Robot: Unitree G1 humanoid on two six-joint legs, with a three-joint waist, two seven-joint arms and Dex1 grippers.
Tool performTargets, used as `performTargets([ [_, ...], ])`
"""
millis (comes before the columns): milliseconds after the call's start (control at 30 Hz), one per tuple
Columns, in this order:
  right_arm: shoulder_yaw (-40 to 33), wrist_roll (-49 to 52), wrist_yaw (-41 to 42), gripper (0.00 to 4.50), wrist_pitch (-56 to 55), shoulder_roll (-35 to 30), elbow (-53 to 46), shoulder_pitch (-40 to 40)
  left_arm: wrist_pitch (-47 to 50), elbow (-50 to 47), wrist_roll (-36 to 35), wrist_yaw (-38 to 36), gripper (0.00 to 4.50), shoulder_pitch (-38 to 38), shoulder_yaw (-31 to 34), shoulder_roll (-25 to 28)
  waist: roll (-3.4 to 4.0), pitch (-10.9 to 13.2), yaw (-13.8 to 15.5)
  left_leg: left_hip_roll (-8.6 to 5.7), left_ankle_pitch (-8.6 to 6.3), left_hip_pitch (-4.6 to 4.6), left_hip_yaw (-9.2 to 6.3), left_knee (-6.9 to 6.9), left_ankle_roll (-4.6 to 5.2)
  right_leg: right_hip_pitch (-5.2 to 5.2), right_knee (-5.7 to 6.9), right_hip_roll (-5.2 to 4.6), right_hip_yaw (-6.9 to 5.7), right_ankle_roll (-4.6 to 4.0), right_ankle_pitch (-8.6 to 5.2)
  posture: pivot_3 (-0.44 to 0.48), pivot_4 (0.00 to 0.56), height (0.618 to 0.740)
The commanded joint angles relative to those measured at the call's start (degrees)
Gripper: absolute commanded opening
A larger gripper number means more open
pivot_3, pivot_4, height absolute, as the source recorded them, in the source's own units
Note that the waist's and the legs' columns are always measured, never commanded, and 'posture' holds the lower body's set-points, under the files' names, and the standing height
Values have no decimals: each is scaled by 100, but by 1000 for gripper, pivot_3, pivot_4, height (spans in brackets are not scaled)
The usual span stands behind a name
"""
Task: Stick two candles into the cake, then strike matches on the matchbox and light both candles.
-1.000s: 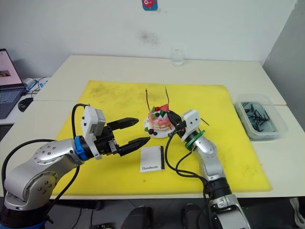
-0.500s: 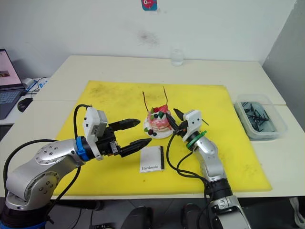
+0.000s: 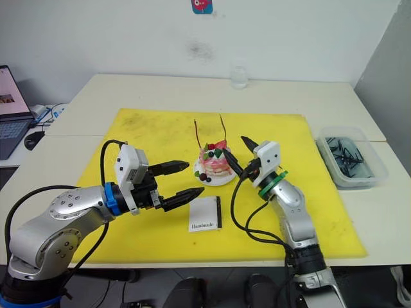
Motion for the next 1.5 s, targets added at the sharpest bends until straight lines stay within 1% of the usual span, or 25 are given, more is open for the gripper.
performTargets([
  [33, -156, 112, 291, 3236, 304, -504, -752, 242, 834, 131, -898, -170, 4500, 308, 684, 384, 0, 1, -1, 0, 0, 0, 0, -1, 0, -1, 0, -1, 0, -1, -1, 0, 150, 740],
  [100, -153, 211, 458, 3236, 588, -818, -974, 376, 1453, 286, -1670, -226, 4500, 469, 1004, 598, 0, 1, -2, 2, 0, 1, -1, -2, 0, -3, 0, -1, -3, -3, -2, 0, 150, 740],
  [167, -158, 369, 723, 2882, 989, -1183, -1204, 496, 2115, 550, -2474, -154, 4500, 539, 1197, 784, 0, 3, -1, 2, 0, 1, -4, -1, 0, -2, 2, -3, -7, -4, -3, 0, 150, 740],
  [200, -153, 419, 806, 2673, 1109, -1295, -1279, 524, 2316, 638, -2727, -82, 4500, 540, 1243, 835, 0, 3, -1, 1, 0, 2, -5, 0, 0, -2, 3, -3, -9, -4, -3, 0, 150, 740],
  [267, -163, 589, 886, 2033, 1469, -1458, -1418, 552, 2594, 762, -3007, 103, 4500, 530, 1185, 886, -1, 3, 0, -1, 0, 3, -5, 1, 0, 0, 4, -6, -9, -4, -3, 0, 150, 740],
  [433, 20, 584, 1112, 242, 1682, -1675, -1673, 550, 2975, 846, -3258, 561, 4500, 582, 865, 785, -1, 3, 2, -4, 0, 3, -3, 0, 0, 0, 1, -9, -6, -3, -3, 0, 150, 740],
  [467, 88, 560, 1172, 11, 1738, -1720, -1723, 549, 3021, 898, -3309, 680, 4500, 570, 820, 730, -1, 3, 3, -4, 0, 3, -2, 0, 0, 0, 0, -9, -5, -4, -3, 0, 150, 740],
  [567, 316, 429, 1334, 11, 1872, -1896, -1803, 531, 3136, 1139, -3498, 1011, 4500, 485, 744, 570, -1, 3, 6, -3, 0, 2, -3, -2, 0, -1, -1, -9, -7, -7, -5, 0, 150, 740],
  [667, 599, 278, 1472, 11, 2096, -2100, -1798, 401, 3263, 1576, -3719, 1423, 4500, 243, 656, 345, -3, 3, 11, -4, 0, 1, -4, -1, 0, -1, 0, -9, -8, -7, -5, 0, 150, 740],
  [833, 823, 238, 1582, 11, 2473, -2213, -1811, 123, 3429, 2113, -4114, 2092, 4500, -164, 540, 56, -6, 4, 13, -7, 0, 2, -3, 3, 0, 0, 2, -10, -6, -2, -1, 0, 150, 740],
  [1033, 1067, 180, 1739, 11, 2898, -2316, -1790, -196, 3501, 2428, -4514, 2667, 4500, -505, 336, -104, -6, 4, 13, -8, 0, -2, -4, 0, 0, -2, -1, -10, -7, -3, -3, 0, 150, 740],
  [1300, 1477, 104, 1905, 11, 3385, -2437, -1844, -459, 3397, 2740, -5094, 3444, 4500, -634, 24, -318, -7, 4, 13, -9, 0, -1, -5, 1, 0, -1, 0, -13, -7, -3, -3, 0, 150, 740],
  [1500, 1761, -14, 1938, 11, 3661, -2455, -1816, -574, 3301, 2769, -5458, 3776, 4500, -663, -302, -416, -8, 3, 40, -16, 0, -2, -4, 4, 0, 2, -1, -20, -7, -1, -2, 0, 150, 740],
])
